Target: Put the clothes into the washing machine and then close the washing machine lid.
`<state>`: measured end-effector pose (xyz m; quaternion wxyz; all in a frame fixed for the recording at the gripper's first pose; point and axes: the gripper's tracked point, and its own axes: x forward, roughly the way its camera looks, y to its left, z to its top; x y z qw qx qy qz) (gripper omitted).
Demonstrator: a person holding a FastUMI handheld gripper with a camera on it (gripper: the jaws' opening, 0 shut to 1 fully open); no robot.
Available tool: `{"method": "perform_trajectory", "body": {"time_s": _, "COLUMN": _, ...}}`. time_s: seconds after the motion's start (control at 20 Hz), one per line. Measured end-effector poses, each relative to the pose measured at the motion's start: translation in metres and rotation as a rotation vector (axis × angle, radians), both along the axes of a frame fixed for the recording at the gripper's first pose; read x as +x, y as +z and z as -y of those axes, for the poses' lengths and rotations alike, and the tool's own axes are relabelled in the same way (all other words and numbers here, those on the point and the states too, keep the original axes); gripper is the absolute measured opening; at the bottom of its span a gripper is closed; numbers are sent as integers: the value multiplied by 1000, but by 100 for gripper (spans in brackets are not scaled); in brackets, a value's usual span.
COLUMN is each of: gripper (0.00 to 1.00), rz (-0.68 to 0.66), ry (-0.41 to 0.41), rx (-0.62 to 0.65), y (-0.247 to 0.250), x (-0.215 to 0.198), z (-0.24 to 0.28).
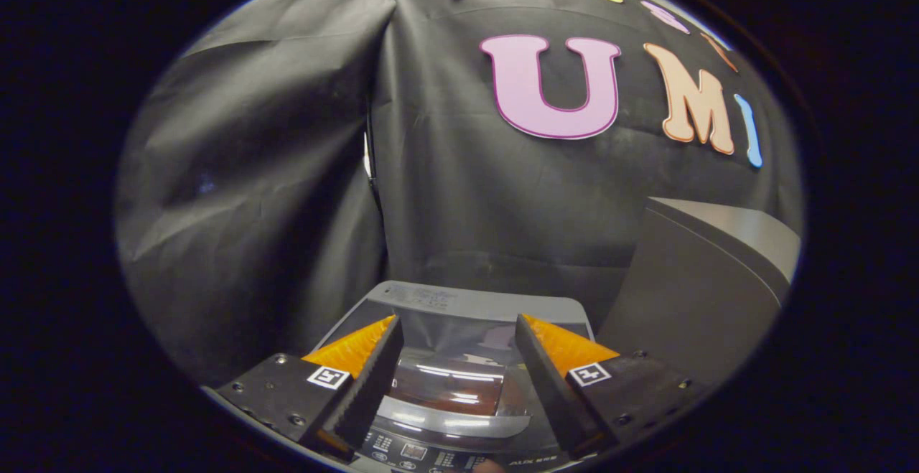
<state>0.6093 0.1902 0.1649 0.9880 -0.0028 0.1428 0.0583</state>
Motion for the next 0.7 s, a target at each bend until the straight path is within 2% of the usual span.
{"method": "perform_trajectory", "body": {"time_s": 0.45, "gripper": 95, "rz": 12, "ry": 3, "rx": -24, "y": -6, "x": -37, "z": 9}}
{"method": "perform_trajectory", "body": {"time_s": 0.7, "gripper": 95, "rz": 33, "ry": -8, "rx": -28, "y": -8, "x": -70, "z": 23}}
